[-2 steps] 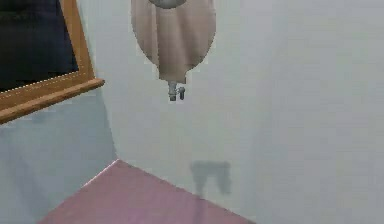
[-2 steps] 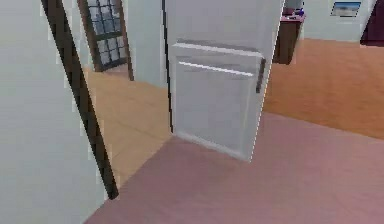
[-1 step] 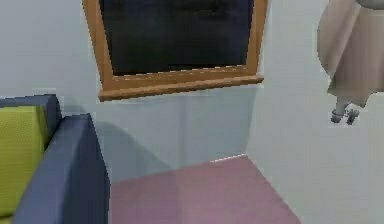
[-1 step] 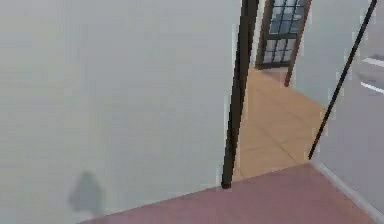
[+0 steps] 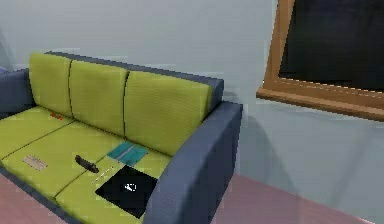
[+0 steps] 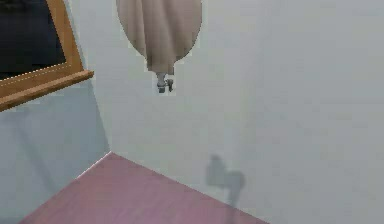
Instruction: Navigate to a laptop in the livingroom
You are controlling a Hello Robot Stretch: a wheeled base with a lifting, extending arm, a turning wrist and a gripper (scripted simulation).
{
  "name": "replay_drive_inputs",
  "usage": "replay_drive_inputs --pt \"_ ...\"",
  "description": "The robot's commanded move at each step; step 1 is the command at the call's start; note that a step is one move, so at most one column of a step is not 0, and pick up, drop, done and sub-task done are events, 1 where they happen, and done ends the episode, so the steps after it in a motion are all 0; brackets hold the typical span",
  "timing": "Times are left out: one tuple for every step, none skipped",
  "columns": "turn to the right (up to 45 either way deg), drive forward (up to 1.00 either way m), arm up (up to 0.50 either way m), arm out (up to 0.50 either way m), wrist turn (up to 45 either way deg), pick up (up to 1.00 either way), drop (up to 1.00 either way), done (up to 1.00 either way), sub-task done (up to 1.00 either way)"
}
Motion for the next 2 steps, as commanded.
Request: replay_drive_inputs --pt "-21.0 0.0 0.0 0.0 0.0 0.0 0.0 0.0 0.0" --pt "0.0 0.0 0.0 0.0 0.0 0.0 0.0 1.0 0.0"
